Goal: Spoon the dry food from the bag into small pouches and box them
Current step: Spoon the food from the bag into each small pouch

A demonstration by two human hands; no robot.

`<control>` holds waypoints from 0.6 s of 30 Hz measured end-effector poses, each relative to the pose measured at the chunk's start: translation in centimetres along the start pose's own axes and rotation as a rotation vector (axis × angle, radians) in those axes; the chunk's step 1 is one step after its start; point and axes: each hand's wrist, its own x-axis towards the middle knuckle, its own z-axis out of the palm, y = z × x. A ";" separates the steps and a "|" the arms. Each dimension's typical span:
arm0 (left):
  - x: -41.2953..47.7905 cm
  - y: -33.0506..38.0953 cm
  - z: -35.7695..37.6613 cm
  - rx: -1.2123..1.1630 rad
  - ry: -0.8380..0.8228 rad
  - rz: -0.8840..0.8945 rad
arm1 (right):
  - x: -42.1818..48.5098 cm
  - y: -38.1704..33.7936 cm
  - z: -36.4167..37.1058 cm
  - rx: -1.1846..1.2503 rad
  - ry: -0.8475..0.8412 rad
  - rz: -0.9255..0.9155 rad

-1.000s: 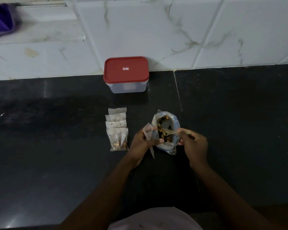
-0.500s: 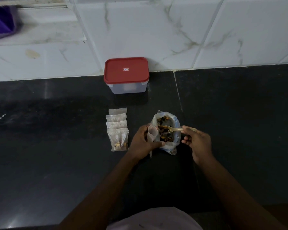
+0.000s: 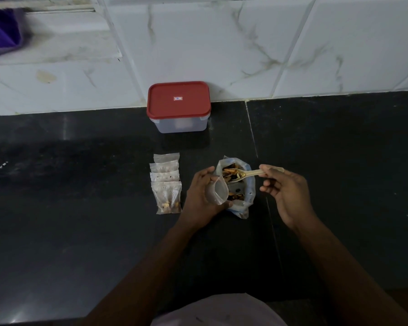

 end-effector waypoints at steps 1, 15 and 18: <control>0.0 -0.1 0.0 -0.026 0.003 0.014 | -0.1 -0.1 0.1 -0.013 -0.020 -0.015; -0.1 -1.4 0.1 -0.220 0.045 0.092 | -1.4 2.2 2.4 -0.415 -0.072 -0.251; -0.1 -1.3 0.3 -0.185 0.040 0.101 | -1.4 2.6 3.1 -0.514 -0.087 -0.312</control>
